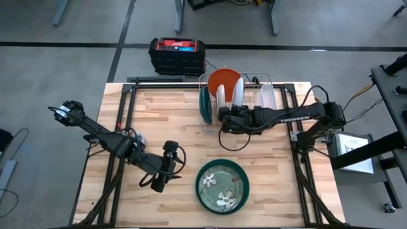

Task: Sort dishes
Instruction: Put the blue patterned plate in the dish rack

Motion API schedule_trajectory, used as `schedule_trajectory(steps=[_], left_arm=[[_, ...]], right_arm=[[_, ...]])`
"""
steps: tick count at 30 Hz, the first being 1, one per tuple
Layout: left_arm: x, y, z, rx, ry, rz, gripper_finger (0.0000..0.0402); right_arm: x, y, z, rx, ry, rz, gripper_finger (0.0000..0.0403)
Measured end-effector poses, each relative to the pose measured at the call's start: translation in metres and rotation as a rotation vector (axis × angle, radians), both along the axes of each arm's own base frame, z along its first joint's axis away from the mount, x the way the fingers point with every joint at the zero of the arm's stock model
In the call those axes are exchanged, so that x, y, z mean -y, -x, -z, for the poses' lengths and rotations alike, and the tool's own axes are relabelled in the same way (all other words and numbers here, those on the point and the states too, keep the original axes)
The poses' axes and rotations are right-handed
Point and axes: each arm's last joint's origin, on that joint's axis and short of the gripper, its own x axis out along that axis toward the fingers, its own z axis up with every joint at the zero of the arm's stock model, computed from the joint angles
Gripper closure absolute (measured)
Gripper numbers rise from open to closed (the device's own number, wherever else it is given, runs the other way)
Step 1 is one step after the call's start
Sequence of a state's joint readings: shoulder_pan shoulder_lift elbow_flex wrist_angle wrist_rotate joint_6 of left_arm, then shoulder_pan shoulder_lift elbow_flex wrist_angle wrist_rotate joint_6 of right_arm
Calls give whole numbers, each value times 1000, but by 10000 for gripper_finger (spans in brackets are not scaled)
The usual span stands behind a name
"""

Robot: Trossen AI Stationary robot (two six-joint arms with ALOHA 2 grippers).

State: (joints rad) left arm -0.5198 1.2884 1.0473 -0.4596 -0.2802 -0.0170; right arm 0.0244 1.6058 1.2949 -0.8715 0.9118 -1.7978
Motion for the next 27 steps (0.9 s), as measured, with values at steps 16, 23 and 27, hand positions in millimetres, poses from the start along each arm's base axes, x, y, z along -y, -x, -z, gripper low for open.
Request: schedule_trajectory(steps=[16, 23, 27], left_arm=[[0, 0, 0, -1, -1, 0, 171], [0, 0, 0, -1, -1, 0, 171], [0, 0, 0, -2, -1, 0, 171]], right_arm=[[1, -5, 1, 54, -36, -12, 381], [3, -5, -1, 62, -1, 6, 381], [5, -4, 0, 57, 0, 12, 381]])
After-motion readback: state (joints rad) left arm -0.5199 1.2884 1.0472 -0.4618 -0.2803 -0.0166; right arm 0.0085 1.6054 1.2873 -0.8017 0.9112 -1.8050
